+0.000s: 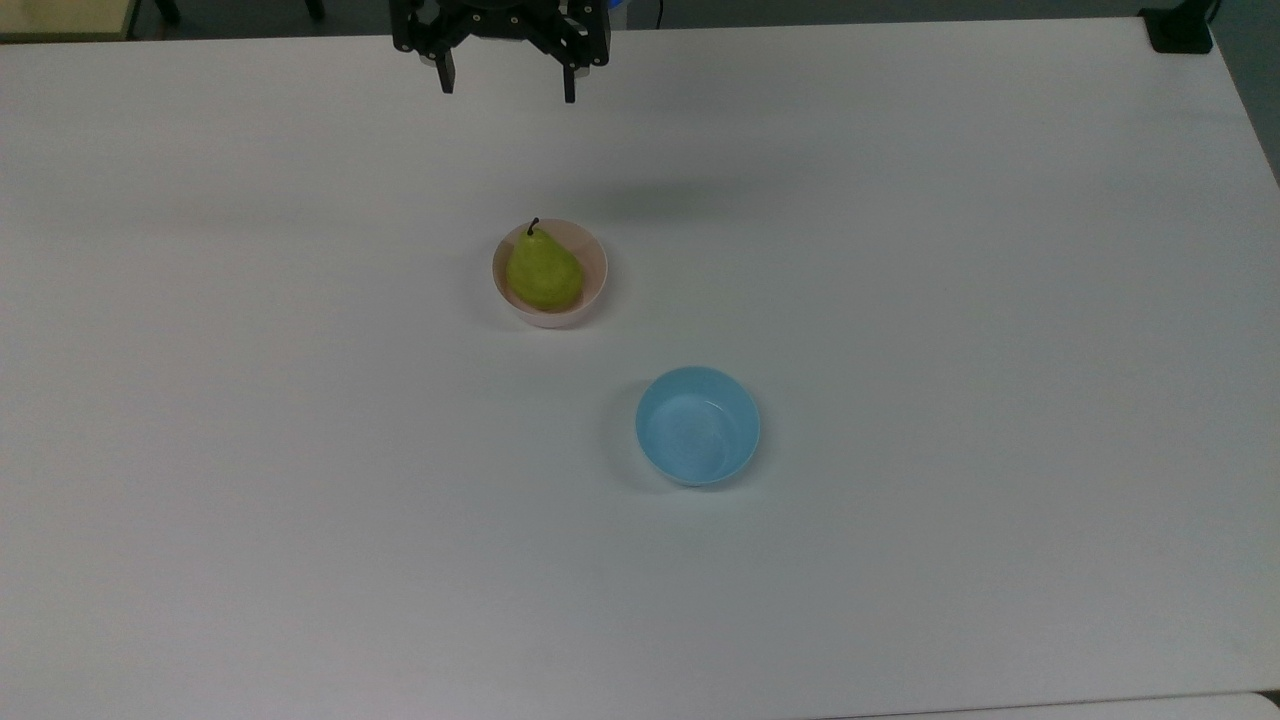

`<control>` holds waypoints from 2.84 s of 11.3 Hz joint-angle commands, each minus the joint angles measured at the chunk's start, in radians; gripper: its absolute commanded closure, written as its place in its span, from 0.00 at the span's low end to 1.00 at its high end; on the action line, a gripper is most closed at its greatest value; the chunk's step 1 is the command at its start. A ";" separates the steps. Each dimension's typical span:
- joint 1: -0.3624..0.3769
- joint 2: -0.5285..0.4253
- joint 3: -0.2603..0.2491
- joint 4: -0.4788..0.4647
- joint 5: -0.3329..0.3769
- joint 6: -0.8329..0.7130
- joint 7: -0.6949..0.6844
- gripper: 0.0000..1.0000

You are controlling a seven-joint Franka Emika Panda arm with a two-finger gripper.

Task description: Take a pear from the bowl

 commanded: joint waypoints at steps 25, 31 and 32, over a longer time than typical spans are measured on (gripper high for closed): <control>0.042 0.187 0.000 -0.380 -0.090 0.508 -0.223 0.15; 0.042 0.210 0.000 -0.378 -0.099 0.530 -0.223 0.57; 0.044 0.201 0.000 -0.377 -0.099 0.520 -0.223 0.63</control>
